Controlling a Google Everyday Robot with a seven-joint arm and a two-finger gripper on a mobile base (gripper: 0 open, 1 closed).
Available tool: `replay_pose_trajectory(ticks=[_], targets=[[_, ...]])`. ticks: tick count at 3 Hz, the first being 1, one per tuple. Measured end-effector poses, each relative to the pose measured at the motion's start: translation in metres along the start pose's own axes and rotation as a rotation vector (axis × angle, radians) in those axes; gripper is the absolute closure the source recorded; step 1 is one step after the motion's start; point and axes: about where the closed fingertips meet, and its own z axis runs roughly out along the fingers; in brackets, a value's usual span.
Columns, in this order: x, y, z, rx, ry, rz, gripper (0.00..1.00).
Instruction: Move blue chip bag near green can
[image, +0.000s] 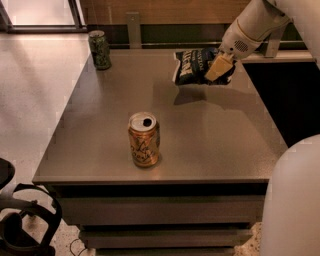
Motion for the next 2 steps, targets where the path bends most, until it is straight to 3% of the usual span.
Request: replay_pose_trajectory(ticks=[2], targets=[[-0.071, -0.016, 0.012, 0.066, -0.052, -0.013, 1.00]])
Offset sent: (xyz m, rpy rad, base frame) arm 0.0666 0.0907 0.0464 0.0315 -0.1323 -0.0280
